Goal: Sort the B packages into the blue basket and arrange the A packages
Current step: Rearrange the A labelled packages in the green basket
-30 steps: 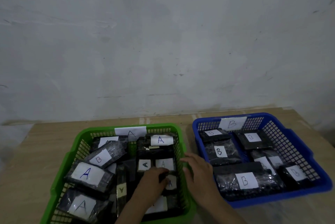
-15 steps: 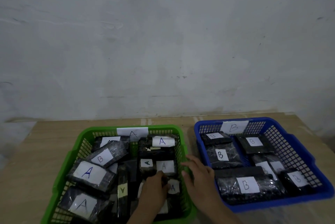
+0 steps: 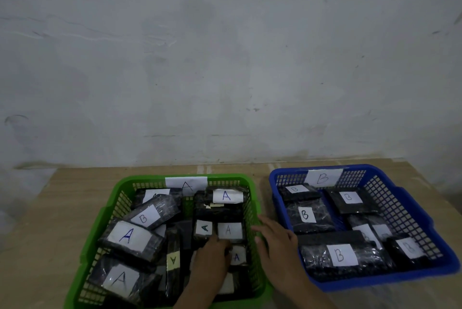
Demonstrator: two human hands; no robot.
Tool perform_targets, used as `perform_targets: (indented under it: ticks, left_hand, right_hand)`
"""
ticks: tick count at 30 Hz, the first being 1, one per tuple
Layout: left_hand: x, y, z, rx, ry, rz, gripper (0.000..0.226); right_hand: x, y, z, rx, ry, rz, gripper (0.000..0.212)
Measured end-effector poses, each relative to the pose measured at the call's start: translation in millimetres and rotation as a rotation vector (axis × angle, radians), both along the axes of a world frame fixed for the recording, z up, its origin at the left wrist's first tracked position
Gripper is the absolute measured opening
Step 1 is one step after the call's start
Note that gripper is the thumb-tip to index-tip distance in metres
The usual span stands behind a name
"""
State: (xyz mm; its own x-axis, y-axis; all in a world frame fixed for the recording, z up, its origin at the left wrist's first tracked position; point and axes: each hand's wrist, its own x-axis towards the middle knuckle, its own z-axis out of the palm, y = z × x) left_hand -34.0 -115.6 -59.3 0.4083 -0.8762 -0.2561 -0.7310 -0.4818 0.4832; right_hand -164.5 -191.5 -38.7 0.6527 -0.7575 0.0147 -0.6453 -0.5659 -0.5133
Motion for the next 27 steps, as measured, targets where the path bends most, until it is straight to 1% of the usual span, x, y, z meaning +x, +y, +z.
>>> perform_targets:
  ticks: [2, 3, 4, 6, 7, 9, 11, 13, 14, 16, 17, 19, 21, 24, 27]
  left_hand:
    - [-1.0, 7.1, 4.2, -0.079, 0.037, 0.016, 0.026]
    - [-0.9, 12.0, 7.7, -0.129, 0.050, 0.029, 0.026]
    - [-0.2, 18.0, 11.8, -0.175, 0.060, 0.044, 0.025]
    - [3.5, 33.7, 20.3, -0.258, 0.069, 0.087, 0.022]
    - [6.4, 43.1, 24.5, -0.291, 0.064, 0.119, 0.021]
    - [14.8, 62.3, 34.0, -0.353, 0.016, 0.194, 0.018]
    - [26.1, 80.6, 42.3, -0.431, -0.053, 0.296, 0.014]
    - [40.2, 94.7, 47.0, -0.492, -0.087, 0.398, 0.011]
    - [46.2, 99.3, 47.7, -0.503, -0.099, 0.430, 0.011]
    - [52.8, 103.1, 47.0, -0.456, -0.144, 0.421, 0.009]
    - [52.9, 101.9, 44.6, -0.366, -0.187, 0.365, 0.012]
    - [48.4, 95.7, 37.9, -0.131, -0.305, 0.244, 0.029]
    - [43.7, 87.4, 32.7, 0.003, -0.388, 0.201, 0.042]
    - [41.4, 74.3, 26.9, 0.071, -0.474, 0.178, 0.043]
    - [41.7, 67.7, 21.7, 0.091, -0.511, 0.196, 0.041]
  right_hand:
    - [-1.3, 1.7, -1.6, -0.059, 0.056, 0.035, 0.033]
    - [-0.8, 4.2, -1.6, -0.126, 0.083, 0.051, 0.035]
    - [0.4, 7.4, 0.3, -0.189, 0.133, 0.058, 0.044]
    - [4.6, 15.7, 10.0, -0.184, 0.278, 0.052, 0.071]
    - [6.1, 19.7, 12.1, -0.207, 0.333, 0.035, 0.076]
    - [7.7, 25.9, 10.6, -0.245, 0.401, 0.043, 0.076]
    - [14.6, 32.9, 15.9, -0.244, 0.407, 0.023, 0.068]
    - [25.7, 41.4, 15.3, -0.249, 0.314, 0.065, 0.050]
    - [34.6, 48.0, 13.9, -0.184, 0.269, 0.118, 0.045]
    - [51.6, 57.6, 5.0, -0.120, 0.090, 0.173, 0.039]
    - [59.3, 60.2, 1.9, -0.058, 0.014, 0.176, 0.036]
    - [70.5, 61.8, 3.6, 0.002, -0.132, 0.118, 0.032]
    - [73.2, 56.9, 10.2, 0.001, -0.248, 0.009, 0.030]
    - [58.3, 42.7, 10.1, -0.014, -0.284, -0.076, 0.028]
    - [35.2, 30.9, 1.0, -0.078, -0.212, -0.117, 0.026]
